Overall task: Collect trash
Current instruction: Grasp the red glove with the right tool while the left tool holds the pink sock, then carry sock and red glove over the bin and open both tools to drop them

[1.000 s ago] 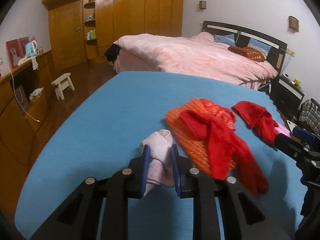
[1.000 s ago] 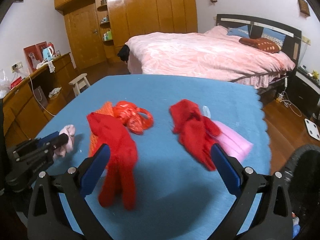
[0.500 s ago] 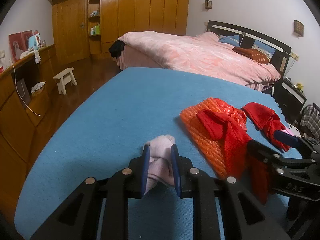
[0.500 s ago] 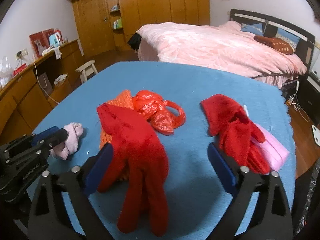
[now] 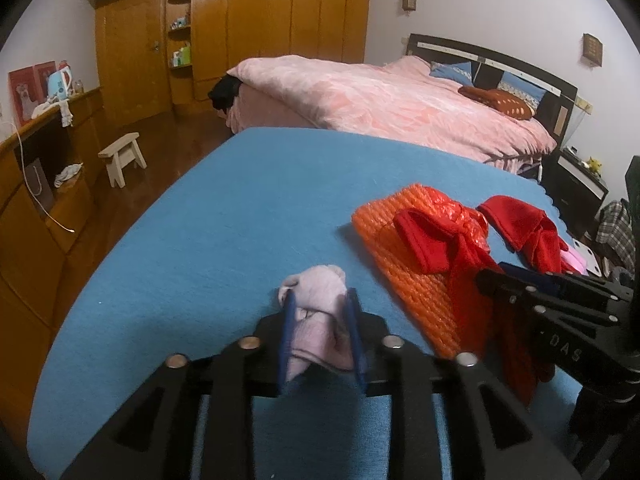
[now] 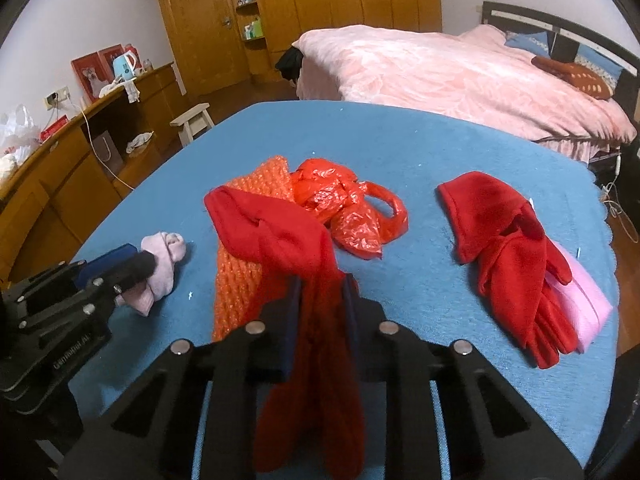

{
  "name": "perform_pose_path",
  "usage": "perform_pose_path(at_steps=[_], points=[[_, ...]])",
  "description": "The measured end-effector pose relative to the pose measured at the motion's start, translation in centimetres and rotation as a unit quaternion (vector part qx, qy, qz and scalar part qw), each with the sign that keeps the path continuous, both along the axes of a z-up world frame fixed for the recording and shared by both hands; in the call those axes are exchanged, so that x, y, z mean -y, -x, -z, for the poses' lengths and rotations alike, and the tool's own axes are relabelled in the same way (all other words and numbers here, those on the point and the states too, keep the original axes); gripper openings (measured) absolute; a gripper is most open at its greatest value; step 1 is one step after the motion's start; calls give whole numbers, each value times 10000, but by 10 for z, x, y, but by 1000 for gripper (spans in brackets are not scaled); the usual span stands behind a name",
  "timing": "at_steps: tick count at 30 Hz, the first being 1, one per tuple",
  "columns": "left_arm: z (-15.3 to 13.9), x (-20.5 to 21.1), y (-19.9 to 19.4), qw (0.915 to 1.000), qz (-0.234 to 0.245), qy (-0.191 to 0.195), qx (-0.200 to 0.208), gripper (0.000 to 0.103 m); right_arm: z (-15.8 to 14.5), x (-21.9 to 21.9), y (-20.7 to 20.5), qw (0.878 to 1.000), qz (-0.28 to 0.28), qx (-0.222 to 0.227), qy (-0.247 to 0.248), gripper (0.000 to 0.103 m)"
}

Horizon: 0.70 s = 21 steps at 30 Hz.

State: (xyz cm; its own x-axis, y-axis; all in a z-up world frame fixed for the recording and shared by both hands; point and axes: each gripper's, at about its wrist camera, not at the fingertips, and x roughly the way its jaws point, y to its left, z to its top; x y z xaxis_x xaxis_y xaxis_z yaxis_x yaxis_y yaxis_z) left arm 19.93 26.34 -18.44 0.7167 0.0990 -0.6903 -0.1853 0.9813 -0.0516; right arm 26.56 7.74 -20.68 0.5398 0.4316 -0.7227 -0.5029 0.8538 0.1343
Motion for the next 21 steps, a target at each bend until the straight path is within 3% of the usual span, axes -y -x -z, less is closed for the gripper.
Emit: perform_pose_path(at_steps=[1,6,10,21], points=[[1,0,-2,10000,16,14,-47,42,-1,1,0,10000,7,-2,-19,16],[6,1,-6,9999,20,73,-129,43,-4,4,2,10000,44,55,-71,15],[6,-1,-7,9998,-63,100,-144,29,-5,9,2,9999,71,41,-119,15],[-12,9,0,9999,-34,89,126,23,-31,31,10,9991,97,161,-391,13]])
